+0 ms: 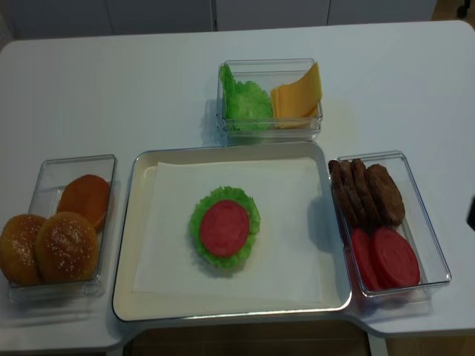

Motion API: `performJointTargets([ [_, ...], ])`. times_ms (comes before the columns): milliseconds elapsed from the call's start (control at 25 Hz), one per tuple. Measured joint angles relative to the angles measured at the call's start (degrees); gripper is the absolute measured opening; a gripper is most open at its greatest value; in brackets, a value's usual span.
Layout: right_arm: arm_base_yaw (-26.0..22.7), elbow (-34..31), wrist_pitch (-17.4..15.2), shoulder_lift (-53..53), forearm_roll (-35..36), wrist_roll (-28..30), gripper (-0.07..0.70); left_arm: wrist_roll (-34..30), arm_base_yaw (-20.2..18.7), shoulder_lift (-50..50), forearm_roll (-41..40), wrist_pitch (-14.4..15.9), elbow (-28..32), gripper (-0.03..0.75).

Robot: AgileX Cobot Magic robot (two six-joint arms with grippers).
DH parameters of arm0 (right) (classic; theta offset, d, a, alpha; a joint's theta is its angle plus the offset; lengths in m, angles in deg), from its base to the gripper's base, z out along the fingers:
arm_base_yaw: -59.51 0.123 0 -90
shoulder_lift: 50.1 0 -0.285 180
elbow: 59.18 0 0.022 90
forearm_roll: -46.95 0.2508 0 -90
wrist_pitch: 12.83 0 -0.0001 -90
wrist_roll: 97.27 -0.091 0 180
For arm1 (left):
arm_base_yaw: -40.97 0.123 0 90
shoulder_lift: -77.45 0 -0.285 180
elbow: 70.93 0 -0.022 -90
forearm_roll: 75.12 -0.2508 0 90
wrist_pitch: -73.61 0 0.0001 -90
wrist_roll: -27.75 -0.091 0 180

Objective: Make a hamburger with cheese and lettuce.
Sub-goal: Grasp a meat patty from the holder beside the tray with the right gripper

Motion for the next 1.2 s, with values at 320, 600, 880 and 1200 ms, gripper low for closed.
performJointTargets([
  [320,6.12,11.52,0.95,20.82,1.13,2.6,0.439,0.0,0.0,0.0,0.0,0.0,0.0,0.358],
  [600,17.35,22.82,0.1,37.25,-10.54,-5.82,0.438,0.0,0.0,0.0,0.0,0.0,0.0,0.358],
  [880,27.29,30.88,-6.01,50.79,-26.68,-15.42,0.431,0.0,0.0,0.0,0.0,0.0,0.0,0.358],
  [1200,31.69,35.42,-10.27,61.85,-33.1,-21.61,0.344,0.0,0.0,0.0,0.0,0.0,0.0,0.358],
])
